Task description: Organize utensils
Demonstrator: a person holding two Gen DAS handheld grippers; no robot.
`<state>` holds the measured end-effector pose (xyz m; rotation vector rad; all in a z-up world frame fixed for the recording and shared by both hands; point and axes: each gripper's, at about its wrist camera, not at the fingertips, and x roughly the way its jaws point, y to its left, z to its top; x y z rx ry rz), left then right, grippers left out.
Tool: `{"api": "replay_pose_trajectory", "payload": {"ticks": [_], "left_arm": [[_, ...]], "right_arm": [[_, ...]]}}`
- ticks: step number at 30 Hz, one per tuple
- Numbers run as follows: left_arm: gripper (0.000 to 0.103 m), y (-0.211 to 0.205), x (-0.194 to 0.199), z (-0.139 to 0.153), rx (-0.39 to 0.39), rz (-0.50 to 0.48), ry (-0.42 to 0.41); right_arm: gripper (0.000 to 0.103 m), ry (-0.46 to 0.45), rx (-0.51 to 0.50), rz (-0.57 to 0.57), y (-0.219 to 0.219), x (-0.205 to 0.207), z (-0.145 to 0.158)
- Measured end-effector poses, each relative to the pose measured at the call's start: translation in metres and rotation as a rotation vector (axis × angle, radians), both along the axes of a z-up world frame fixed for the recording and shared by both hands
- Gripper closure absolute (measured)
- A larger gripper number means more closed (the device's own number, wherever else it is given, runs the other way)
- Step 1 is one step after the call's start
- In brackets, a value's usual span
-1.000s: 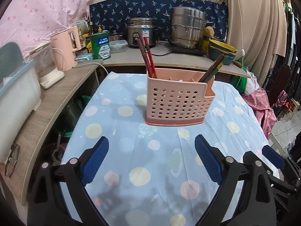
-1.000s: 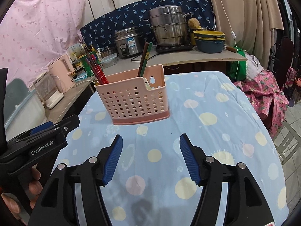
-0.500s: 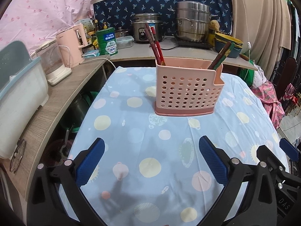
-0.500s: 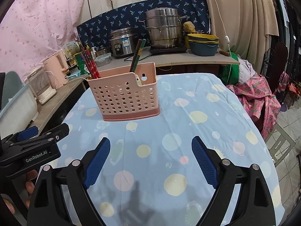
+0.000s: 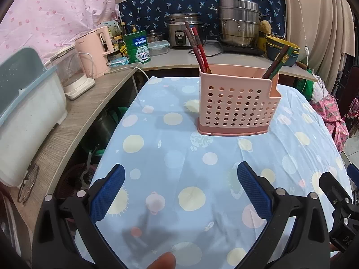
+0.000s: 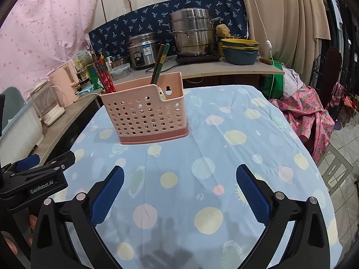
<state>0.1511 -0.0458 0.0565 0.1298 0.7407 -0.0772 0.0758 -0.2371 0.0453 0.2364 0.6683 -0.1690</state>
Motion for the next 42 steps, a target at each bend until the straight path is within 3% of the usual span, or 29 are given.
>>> {"api": "replay_pose_trajectory", "payload": {"ticks": [42], "left_arm": [[0.007,-0.0055,0.0026,0.0026,0.014,0.028,0.0]], "right_arm": [[0.006,0.028,0.003,0.009,0.0044,0.0073,-0.0035]]}}
